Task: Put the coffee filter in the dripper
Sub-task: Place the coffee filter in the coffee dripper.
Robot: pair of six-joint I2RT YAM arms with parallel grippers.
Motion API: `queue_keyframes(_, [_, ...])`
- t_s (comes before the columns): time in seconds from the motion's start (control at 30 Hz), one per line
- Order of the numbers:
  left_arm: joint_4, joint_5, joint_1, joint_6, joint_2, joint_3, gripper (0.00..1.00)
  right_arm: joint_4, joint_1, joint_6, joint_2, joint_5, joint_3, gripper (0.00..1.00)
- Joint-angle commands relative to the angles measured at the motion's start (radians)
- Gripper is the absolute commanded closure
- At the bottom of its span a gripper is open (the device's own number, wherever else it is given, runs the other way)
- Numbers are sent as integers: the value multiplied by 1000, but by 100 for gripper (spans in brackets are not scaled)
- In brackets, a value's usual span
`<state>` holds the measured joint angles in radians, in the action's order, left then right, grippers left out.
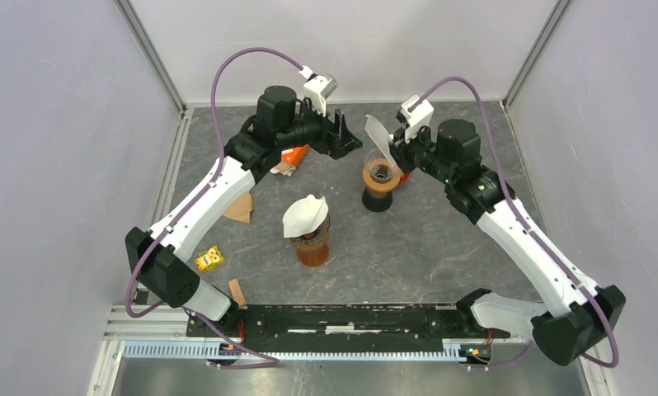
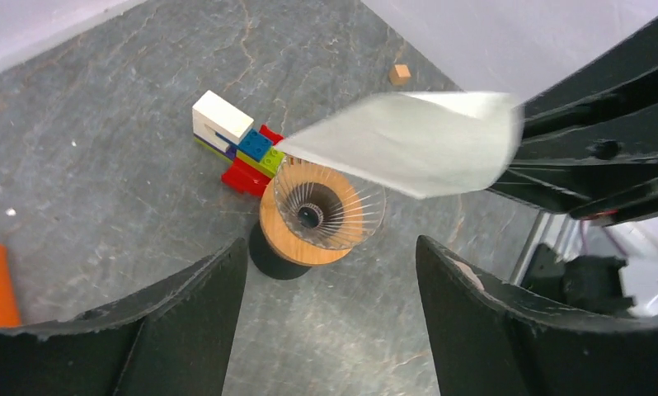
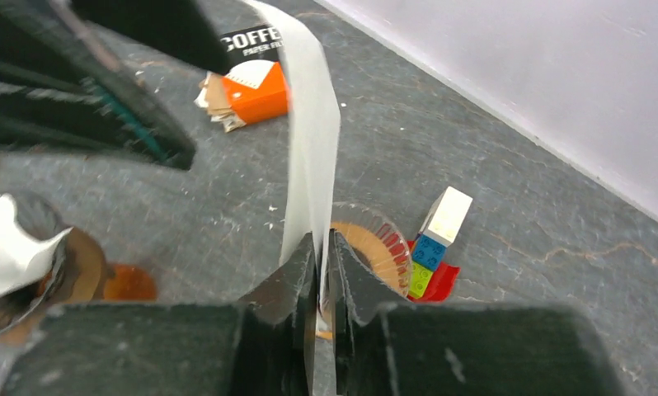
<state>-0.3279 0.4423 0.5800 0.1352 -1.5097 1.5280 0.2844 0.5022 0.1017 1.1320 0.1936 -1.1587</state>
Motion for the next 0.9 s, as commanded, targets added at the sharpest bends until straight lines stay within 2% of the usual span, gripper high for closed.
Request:
queue_keyframes(0.0, [66,-67,11,299,9,43,20,-77,7,-158,83,-138,-74,85])
queue_keyframes(0.13, [59,-57,20,391,-10,74,26,-76,14,-204,153,-141,-94,100])
queue_keyframes(0.3, [4,-135,24,405,-20,93,29,-82,16,-222,172,-130,-86,100])
queue_keyframes(0.43, [2,-154,23,395,-10,65,29,-82,16,-182,154,-171,-60,100])
queue_keyframes(0.63, [-19,-221,11,327,8,7,28,-109,16,-112,88,-142,8,100])
queue_keyframes(0.7, [-22,-232,0,323,12,-7,27,-100,16,-71,75,-114,17,94])
queue_keyframes(0.87, [-21,-255,-22,322,7,-40,26,-58,58,23,71,-68,36,61])
